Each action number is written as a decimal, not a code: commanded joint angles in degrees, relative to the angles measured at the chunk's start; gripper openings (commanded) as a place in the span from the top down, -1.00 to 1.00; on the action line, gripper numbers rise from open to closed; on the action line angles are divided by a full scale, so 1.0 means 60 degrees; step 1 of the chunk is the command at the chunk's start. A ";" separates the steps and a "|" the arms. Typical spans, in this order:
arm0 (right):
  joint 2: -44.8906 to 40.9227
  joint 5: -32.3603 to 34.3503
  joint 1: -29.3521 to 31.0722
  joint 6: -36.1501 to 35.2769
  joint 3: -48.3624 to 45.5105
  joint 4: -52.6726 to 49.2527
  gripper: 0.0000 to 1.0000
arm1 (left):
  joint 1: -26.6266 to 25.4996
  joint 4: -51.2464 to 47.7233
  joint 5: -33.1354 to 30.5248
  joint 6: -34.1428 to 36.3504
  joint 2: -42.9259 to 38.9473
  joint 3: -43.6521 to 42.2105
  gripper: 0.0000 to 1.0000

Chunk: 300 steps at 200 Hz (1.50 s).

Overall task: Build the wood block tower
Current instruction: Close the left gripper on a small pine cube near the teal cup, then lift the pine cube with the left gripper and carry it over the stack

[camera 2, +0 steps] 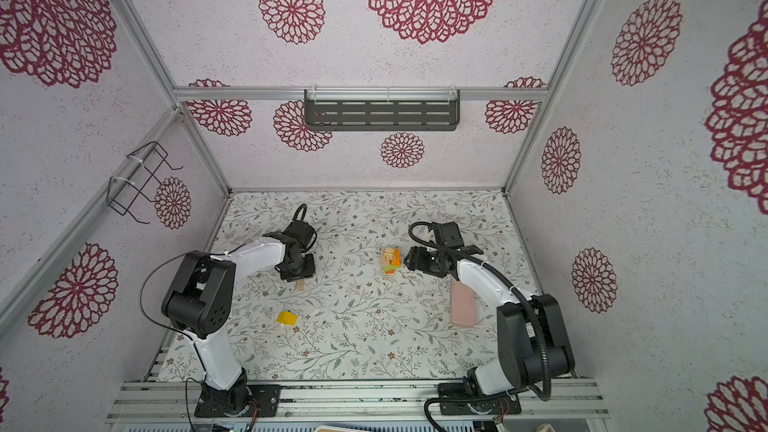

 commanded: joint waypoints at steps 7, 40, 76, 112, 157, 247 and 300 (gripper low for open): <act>-0.0235 -0.0054 0.0042 -0.0199 0.0319 -0.0153 -0.47 | 0.0117 -0.0043 -0.0031 0.0050 -0.0049 0.0283 0.29; -0.0379 -0.0071 0.0028 -0.0166 0.0093 0.0036 -0.47 | 0.0090 -0.0508 -0.0103 0.0142 -0.0290 0.0538 0.30; -0.0625 0.0048 -0.0027 -0.0031 -0.0313 0.0273 -0.48 | -0.0053 -0.1061 -0.0049 0.0180 -0.0639 0.1055 0.30; -0.1022 -0.0013 -0.0271 0.0061 -0.0799 0.0480 -0.48 | -0.0684 -0.1685 -0.0253 0.0159 -0.0529 0.1991 0.30; -0.1672 -0.0111 -0.0732 0.0062 -0.1495 0.0560 -0.48 | -0.1515 -0.2470 -0.0345 0.0204 -0.0012 0.3598 0.30; -0.2210 -0.0264 -0.1272 0.0214 -0.2207 0.0793 -0.49 | -0.3000 -0.3341 -0.0082 0.0705 0.1643 0.6835 0.30; -0.2264 -0.0241 -0.1369 0.0123 -0.2149 0.0606 -0.49 | -0.3787 -0.4092 -0.0082 0.1329 0.3004 0.9000 0.30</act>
